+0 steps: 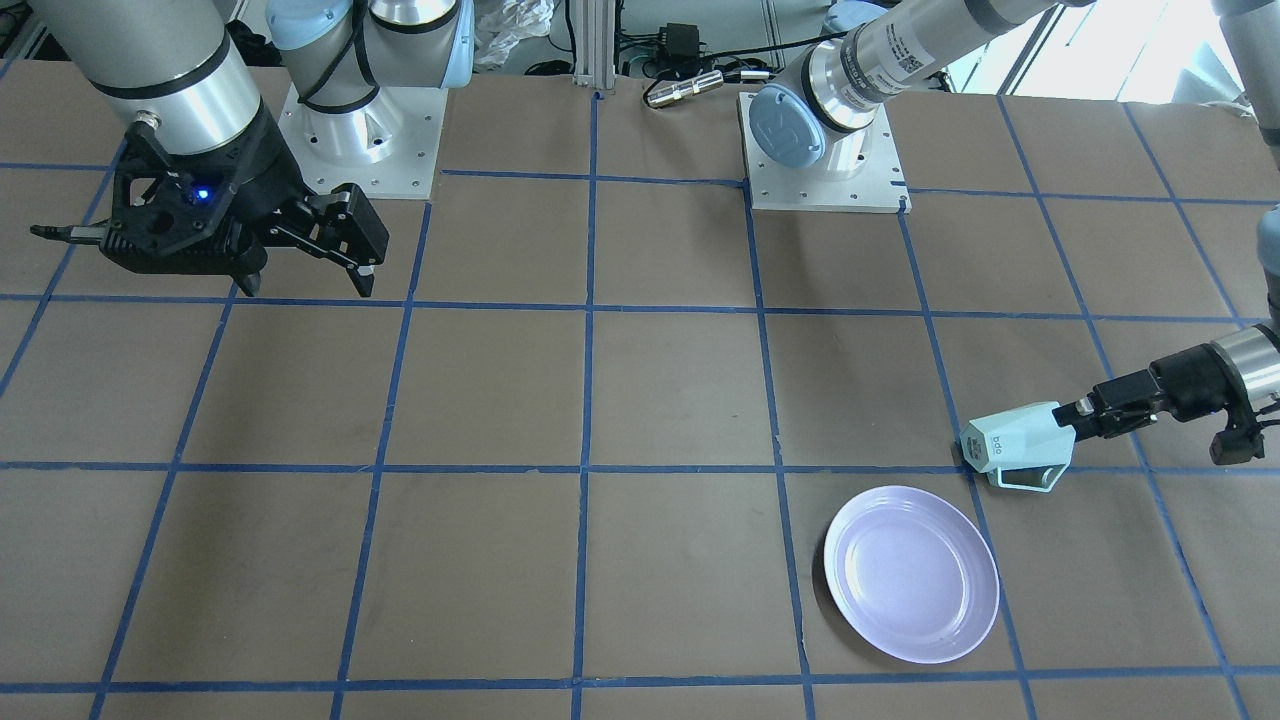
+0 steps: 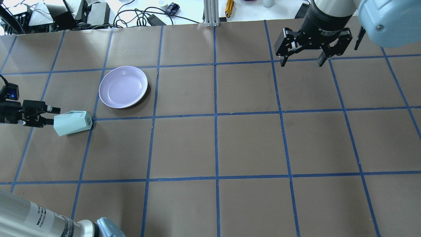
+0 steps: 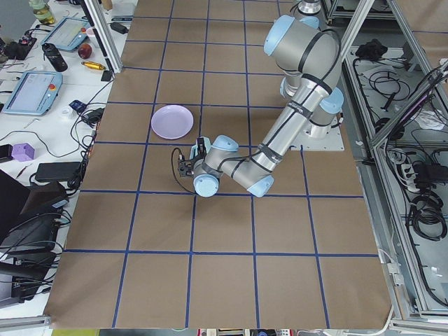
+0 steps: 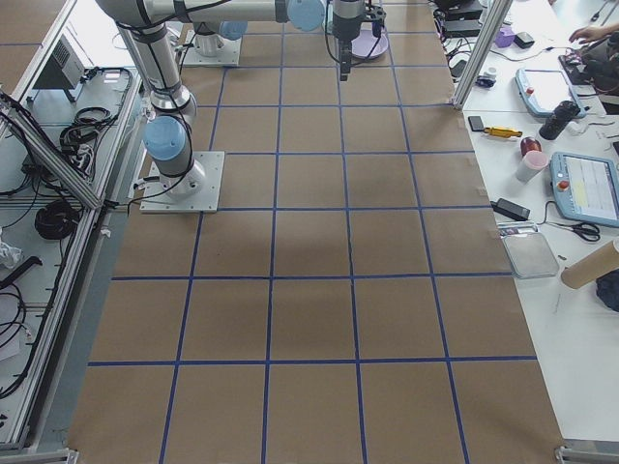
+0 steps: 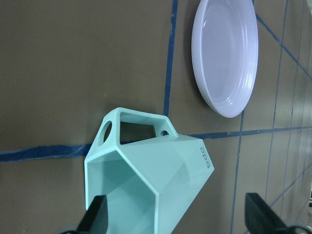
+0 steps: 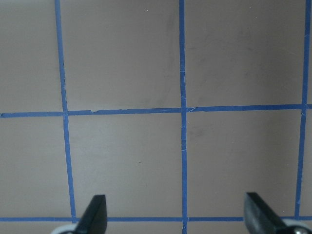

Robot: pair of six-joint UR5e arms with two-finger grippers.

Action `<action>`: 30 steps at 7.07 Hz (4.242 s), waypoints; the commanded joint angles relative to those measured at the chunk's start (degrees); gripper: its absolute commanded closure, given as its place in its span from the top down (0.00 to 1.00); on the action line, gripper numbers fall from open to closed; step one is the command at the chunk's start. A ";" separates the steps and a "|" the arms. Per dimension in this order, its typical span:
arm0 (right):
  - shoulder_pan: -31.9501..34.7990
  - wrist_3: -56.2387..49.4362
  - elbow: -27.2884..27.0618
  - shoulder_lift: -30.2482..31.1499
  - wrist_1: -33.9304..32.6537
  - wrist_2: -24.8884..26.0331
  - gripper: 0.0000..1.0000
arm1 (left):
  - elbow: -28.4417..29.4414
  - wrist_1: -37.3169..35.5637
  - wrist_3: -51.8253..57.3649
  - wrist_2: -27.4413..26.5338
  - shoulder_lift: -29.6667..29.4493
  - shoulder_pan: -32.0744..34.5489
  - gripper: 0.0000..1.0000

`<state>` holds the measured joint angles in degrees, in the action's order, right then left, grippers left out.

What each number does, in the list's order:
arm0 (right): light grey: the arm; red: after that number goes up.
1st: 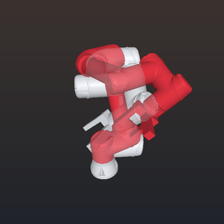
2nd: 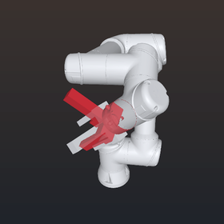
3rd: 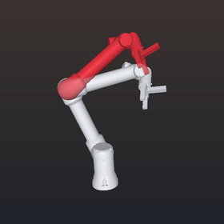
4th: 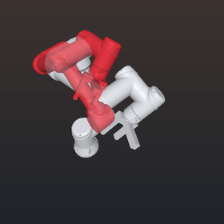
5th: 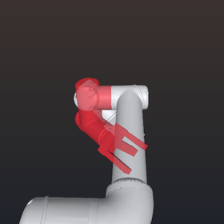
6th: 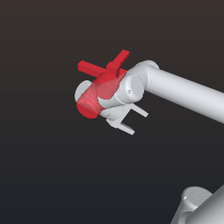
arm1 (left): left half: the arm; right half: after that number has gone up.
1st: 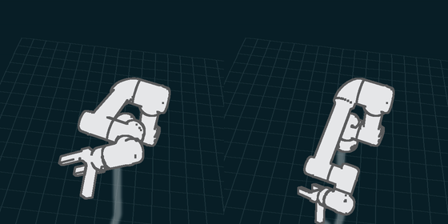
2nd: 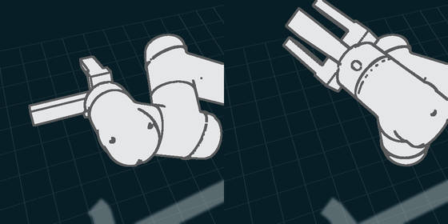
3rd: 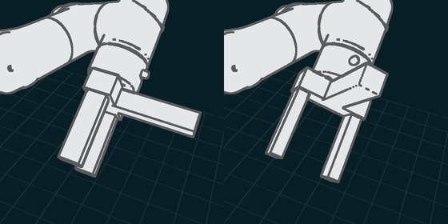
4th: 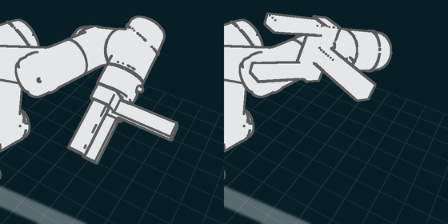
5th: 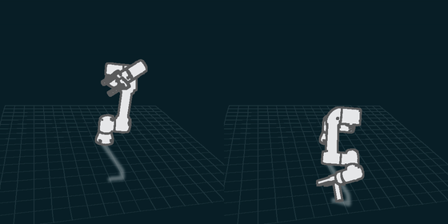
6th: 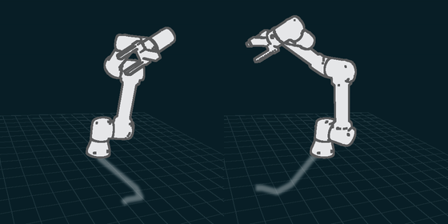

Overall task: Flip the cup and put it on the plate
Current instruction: 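Close the left gripper on the rim of the green cup, then lift the green cup with the left gripper, tilting it upright, then carry the upright green cup over the white plate and lower it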

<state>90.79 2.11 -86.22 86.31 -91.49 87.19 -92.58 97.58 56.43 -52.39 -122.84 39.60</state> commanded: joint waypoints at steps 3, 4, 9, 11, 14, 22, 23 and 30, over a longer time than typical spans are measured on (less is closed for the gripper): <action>0.00 0.00 0.00 0.00 0.00 0.00 1.00 | 0.02 3.67 2.28 1.59 -0.91 -0.31 0.97; 0.00 0.00 0.00 0.00 0.00 0.00 1.00 | 0.11 3.67 2.29 1.50 -0.91 -0.57 0.92; 0.00 0.00 0.00 0.00 0.00 0.00 1.00 | 0.12 3.67 3.16 1.24 -0.73 -0.66 0.07; 0.00 0.00 0.00 0.00 0.00 0.00 1.00 | 0.12 3.67 3.08 1.24 -0.21 -0.58 0.00; 0.00 0.00 0.00 0.00 0.00 0.00 1.00 | 0.47 6.11 2.38 0.80 5.05 -0.31 0.00; 0.00 0.00 0.00 0.00 0.00 0.00 1.00 | 2.23 1.95 -24.74 -20.52 23.60 20.83 0.00; 0.00 0.00 0.00 0.00 0.00 0.00 1.00 | 2.22 -1.30 -27.57 -22.91 24.05 24.35 0.00; 0.00 0.00 0.00 0.00 0.00 0.00 1.00 | 2.22 -26.08 -30.87 -38.46 15.46 40.71 0.00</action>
<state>90.79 2.15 -86.22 86.31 -91.49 87.19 -90.47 75.58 24.17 -88.67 -105.20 78.21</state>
